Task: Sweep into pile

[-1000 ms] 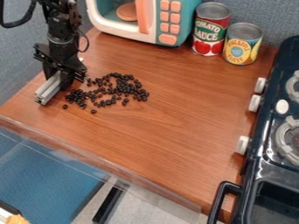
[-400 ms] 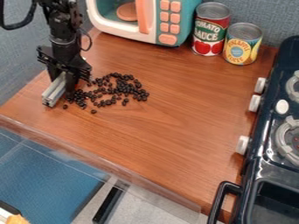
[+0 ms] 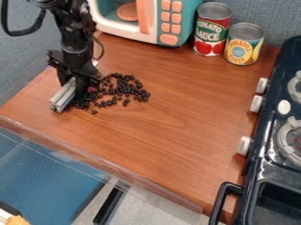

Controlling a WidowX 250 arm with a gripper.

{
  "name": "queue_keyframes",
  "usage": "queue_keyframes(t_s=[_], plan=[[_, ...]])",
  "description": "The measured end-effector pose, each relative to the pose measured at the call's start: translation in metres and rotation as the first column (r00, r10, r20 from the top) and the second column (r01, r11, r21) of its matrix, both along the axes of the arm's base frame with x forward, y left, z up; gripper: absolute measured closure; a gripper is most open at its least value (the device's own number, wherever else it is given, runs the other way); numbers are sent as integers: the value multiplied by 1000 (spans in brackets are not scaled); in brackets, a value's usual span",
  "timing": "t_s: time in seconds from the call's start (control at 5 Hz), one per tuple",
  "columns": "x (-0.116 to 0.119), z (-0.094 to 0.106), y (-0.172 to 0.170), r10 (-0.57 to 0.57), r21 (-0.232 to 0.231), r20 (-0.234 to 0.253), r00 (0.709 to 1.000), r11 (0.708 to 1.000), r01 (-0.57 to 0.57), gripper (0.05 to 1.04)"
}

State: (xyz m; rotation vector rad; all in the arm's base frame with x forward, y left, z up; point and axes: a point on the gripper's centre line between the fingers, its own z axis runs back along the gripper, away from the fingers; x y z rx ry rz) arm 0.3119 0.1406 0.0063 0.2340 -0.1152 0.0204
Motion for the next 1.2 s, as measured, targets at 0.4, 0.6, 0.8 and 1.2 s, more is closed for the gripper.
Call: queue_keyframes(t_s=[0.4,0.6,0.8,1.2], plan=[[6,-2,-24,72,-90,-18,997,993,-73,693],[14,-4,-31,112,-104,-8,994,988,-112,693],[18,-3,-41,129,-126,-1,992,984,-128,693],[24,-6,-64,108,-136,22,994,985,-104,693]])
